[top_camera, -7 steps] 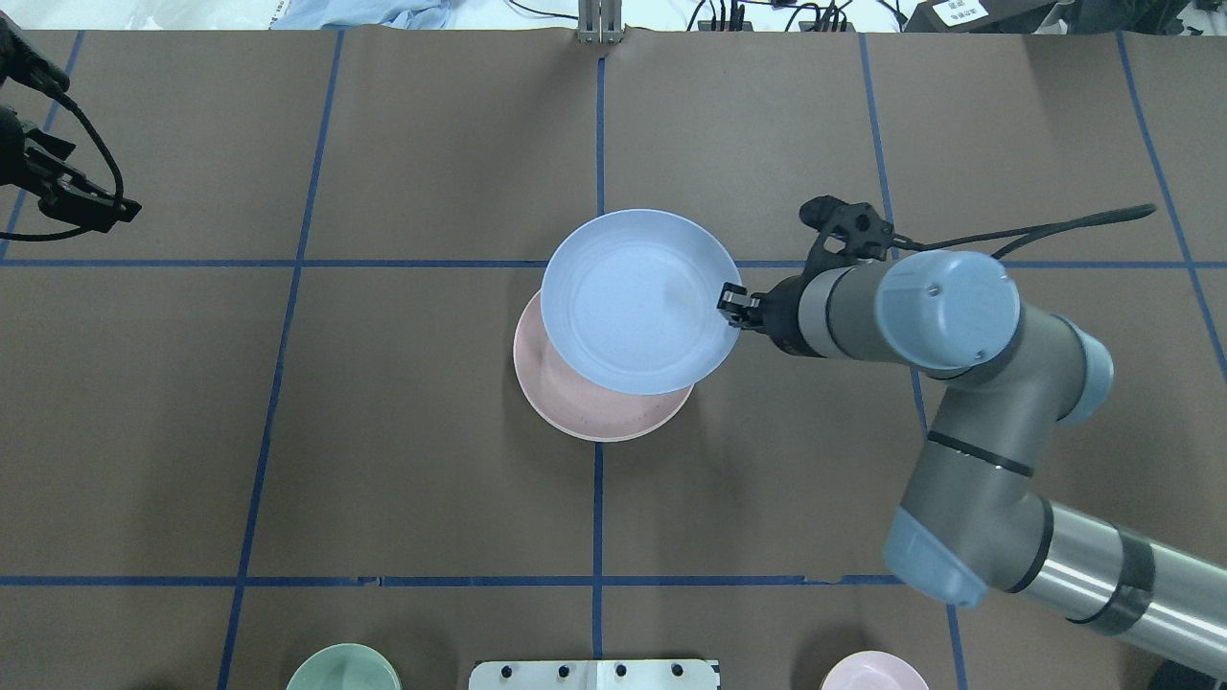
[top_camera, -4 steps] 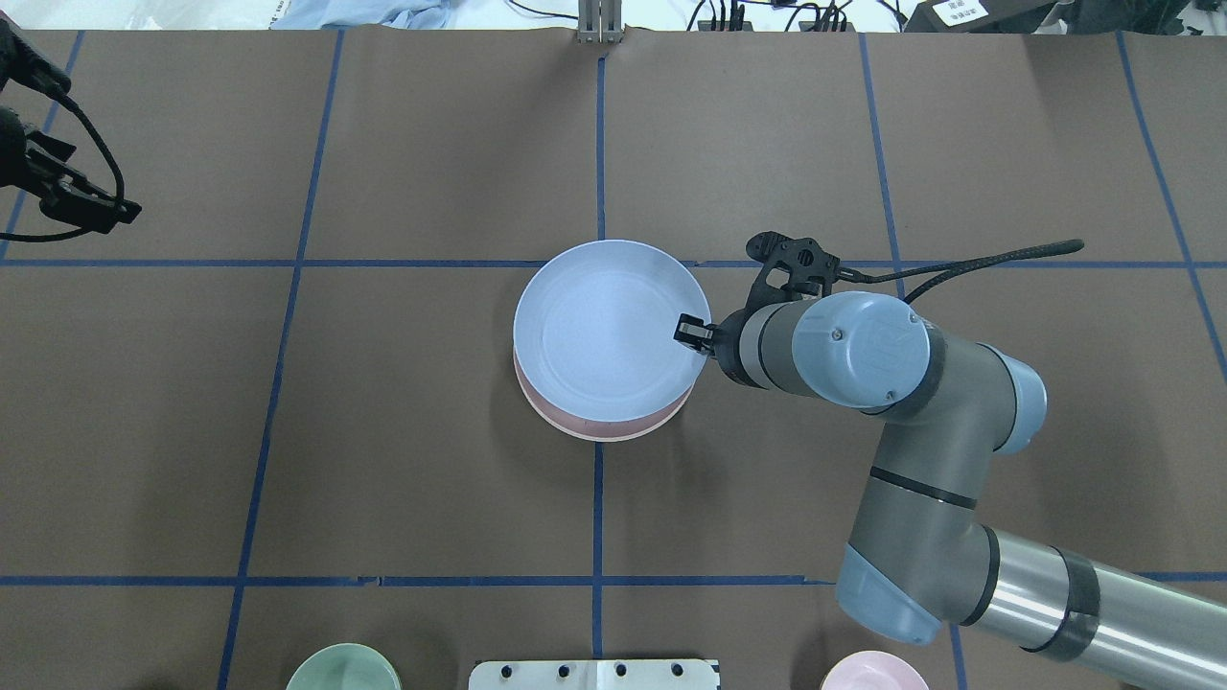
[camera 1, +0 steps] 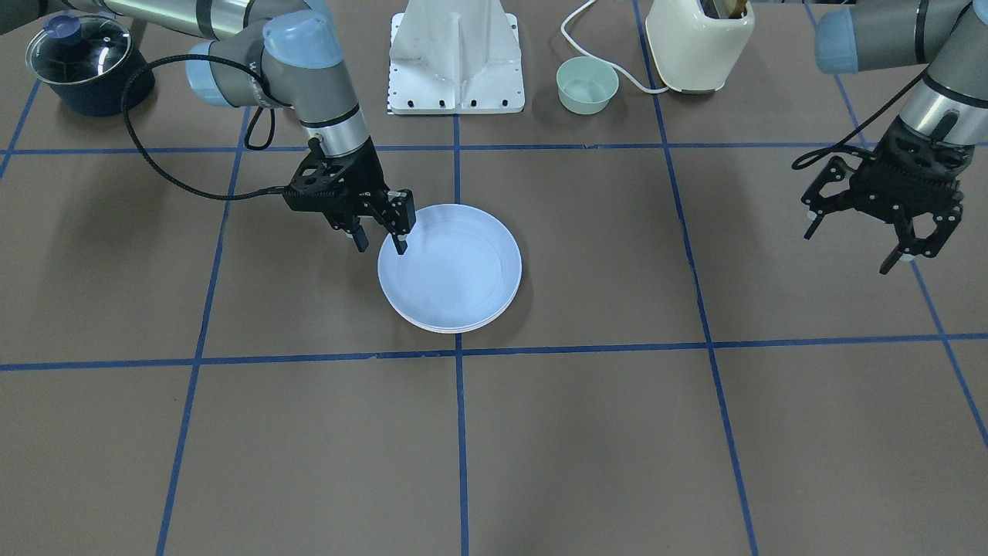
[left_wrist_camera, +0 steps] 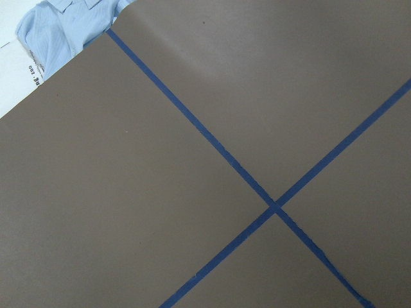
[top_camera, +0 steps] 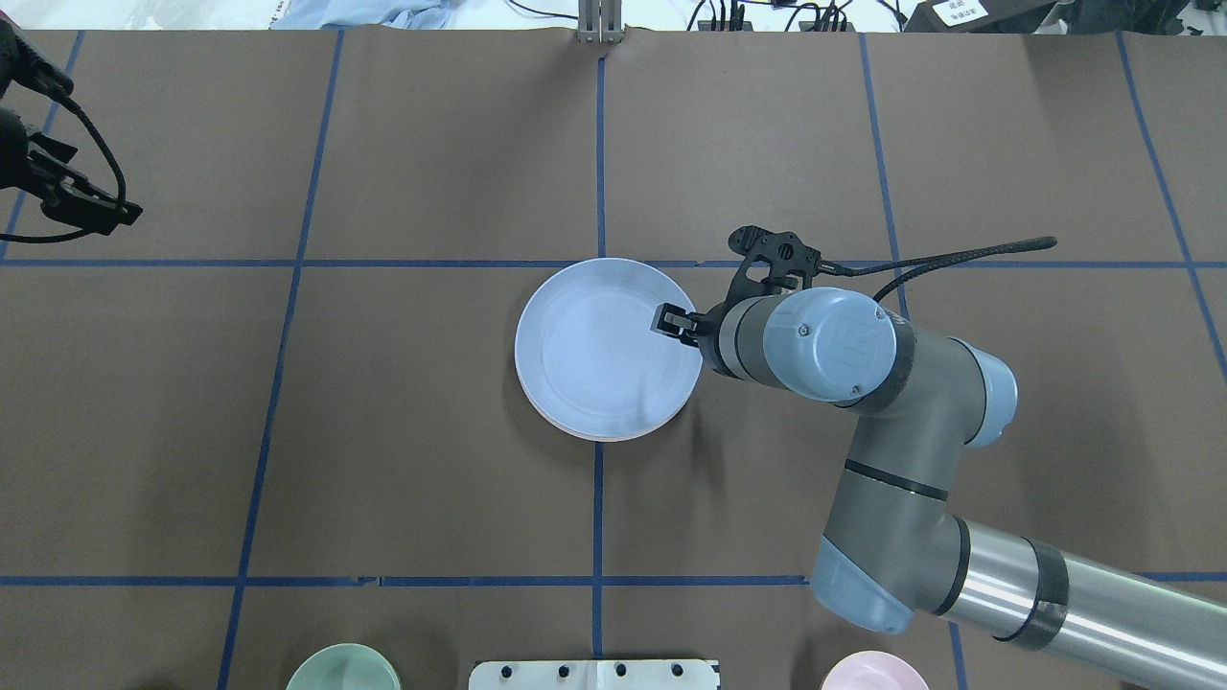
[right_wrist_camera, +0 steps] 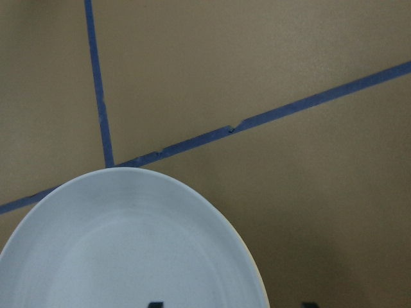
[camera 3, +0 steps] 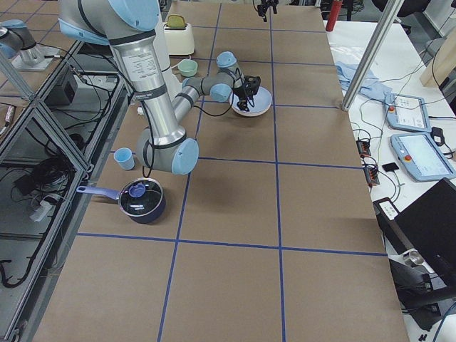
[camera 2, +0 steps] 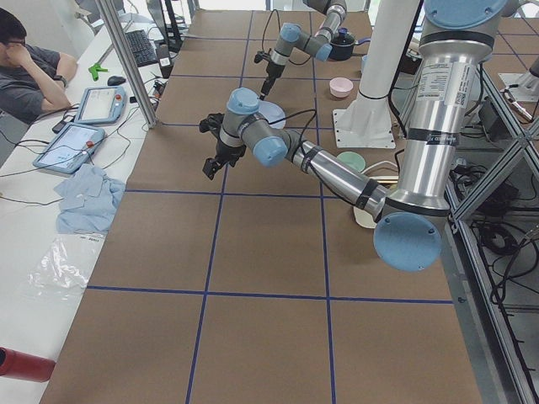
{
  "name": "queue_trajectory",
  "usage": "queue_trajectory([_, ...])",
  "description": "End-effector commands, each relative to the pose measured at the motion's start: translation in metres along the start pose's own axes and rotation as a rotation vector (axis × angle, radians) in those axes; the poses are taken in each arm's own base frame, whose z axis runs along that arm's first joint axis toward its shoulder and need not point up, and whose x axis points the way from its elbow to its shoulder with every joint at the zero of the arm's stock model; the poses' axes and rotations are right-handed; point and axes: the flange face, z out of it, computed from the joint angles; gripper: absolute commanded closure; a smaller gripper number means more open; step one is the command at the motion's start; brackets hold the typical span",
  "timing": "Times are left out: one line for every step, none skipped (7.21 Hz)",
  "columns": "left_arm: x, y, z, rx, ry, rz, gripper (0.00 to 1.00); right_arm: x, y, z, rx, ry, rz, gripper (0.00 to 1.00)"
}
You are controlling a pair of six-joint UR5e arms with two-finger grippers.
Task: Stack three plates with pink and blue
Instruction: 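Release the blue plate and pull the right gripper back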
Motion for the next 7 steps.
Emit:
queue_trajectory([-0.003, 0.009, 0.001, -0.012, 0.000, -0.007, 0.00, 0.011, -0.050, -0.009, -0.020, 0.087, -0.039, 0.00])
queue_trajectory([-0.008, 0.017, 0.002, -0.019, -0.011, -0.017, 0.00, 0.027, -0.094, -0.019, -0.053, 0.139, -0.076, 0.00])
queue_trajectory([-0.022, 0.040, 0.008, -0.059, -0.021, -0.051, 0.00, 0.050, -0.145, -0.035, -0.085, 0.190, -0.137, 0.00])
queue_trajectory([-0.039, 0.061, 0.023, -0.106, -0.033, -0.082, 0.00, 0.077, -0.192, -0.054, -0.120, 0.217, -0.190, 0.00])
queue_trajectory([-0.070, 0.081, 0.009, -0.110, -0.074, -0.131, 0.00, 0.126, -0.224, -0.062, -0.164, 0.254, -0.291, 0.00])
queue_trajectory([-0.090, 0.097, 0.012, -0.143, -0.094, -0.182, 0.00, 0.191, -0.259, -0.075, -0.193, 0.282, -0.405, 0.00])
queue_trajectory([-0.134, 0.122, 0.008, -0.162, -0.121, -0.266, 0.00, 0.261, -0.289, -0.099, -0.244, 0.272, -0.469, 0.00])
